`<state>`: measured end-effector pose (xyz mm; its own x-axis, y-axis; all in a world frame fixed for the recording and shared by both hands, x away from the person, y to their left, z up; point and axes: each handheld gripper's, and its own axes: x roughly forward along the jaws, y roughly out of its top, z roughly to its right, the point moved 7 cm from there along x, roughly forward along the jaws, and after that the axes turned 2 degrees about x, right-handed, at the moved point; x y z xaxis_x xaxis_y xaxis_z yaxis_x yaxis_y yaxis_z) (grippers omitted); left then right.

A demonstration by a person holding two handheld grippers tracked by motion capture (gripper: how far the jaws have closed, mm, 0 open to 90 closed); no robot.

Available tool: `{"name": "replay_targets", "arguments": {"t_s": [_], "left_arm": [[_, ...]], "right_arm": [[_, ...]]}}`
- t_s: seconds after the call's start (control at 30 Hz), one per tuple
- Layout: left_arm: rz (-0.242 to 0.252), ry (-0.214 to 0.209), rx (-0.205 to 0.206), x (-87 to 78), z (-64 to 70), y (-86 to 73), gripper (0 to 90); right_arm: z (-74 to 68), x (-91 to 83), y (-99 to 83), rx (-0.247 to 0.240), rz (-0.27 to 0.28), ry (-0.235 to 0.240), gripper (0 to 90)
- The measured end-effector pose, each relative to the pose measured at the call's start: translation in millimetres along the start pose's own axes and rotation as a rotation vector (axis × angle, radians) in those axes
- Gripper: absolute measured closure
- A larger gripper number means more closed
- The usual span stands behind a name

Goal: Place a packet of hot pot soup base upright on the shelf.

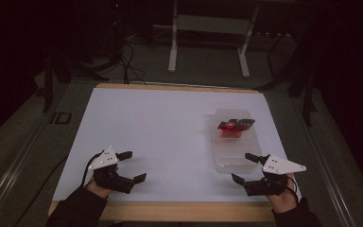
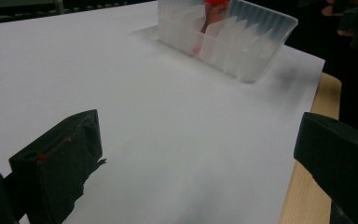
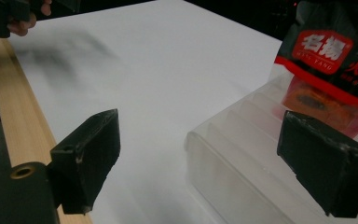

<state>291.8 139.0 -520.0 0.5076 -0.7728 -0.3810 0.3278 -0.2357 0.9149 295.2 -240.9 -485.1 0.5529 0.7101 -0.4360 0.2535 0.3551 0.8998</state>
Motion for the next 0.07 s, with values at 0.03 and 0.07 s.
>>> {"name": "replay_targets", "arguments": {"t_s": [0.03, 0.07], "left_arm": [[0.000, 0.001, 0.000, 0.1, 0.0, 0.1, 0.8], [0.001, 0.000, 0.001, 0.1, 0.0, 0.1, 0.8]], "right_arm": [[0.5, -0.2, 0.6, -0.003, 0.007, -0.004, 13.7], [1.0, -0.6, 1.1, 0.000, 0.013, 0.000, 13.8]]}}
